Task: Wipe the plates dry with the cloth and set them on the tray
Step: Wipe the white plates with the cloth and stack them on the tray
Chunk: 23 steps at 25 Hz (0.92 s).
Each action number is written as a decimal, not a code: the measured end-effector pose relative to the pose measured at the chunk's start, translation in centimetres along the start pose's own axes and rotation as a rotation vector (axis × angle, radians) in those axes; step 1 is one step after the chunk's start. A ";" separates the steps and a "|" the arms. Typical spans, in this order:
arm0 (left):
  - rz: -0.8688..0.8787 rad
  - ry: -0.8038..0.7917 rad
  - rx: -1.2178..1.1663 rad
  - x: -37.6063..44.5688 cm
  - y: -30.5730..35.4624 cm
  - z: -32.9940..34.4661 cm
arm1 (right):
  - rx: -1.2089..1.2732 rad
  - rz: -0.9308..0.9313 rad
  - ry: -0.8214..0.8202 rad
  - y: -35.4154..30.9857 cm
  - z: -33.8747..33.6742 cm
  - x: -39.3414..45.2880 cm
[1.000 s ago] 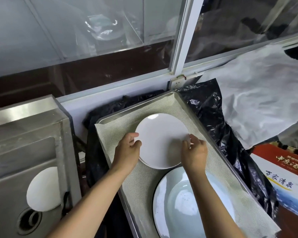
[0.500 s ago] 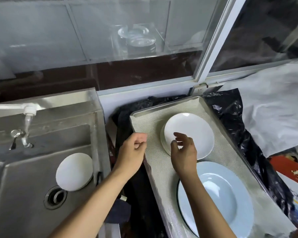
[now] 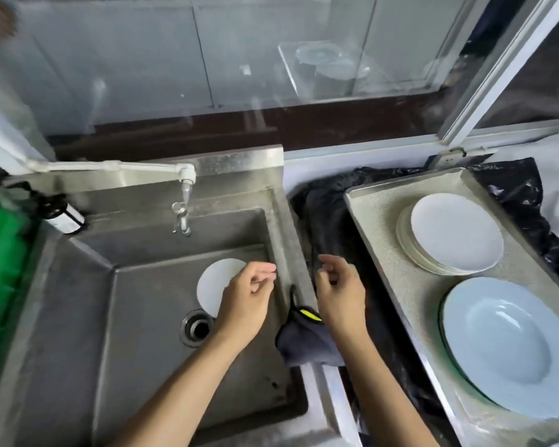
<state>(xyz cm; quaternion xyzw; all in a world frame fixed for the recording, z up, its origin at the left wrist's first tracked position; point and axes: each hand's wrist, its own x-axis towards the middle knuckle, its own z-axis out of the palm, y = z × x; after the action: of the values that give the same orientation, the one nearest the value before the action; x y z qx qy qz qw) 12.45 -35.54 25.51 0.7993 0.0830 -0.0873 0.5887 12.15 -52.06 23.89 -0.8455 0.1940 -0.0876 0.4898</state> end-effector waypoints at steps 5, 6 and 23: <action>-0.068 0.013 -0.018 -1.7 -5.9 -7.7 | 0.002 0.084 -0.050 -1.0 7.5 -6.5; -0.084 0.012 -0.024 -2.0 -7.0 -8.7 | -0.010 0.101 -0.078 -0.9 8.7 -7.4; -0.365 0.139 -0.059 8.5 -31.2 -11.2 | -0.087 0.311 -0.236 14.0 29.1 -2.0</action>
<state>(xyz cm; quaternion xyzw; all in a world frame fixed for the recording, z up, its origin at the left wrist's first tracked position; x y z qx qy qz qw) 13.85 -15.48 -2.13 0.7575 0.2694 -0.1345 0.5792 16.76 -34.35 -2.81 -0.8301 0.2673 0.0973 0.4797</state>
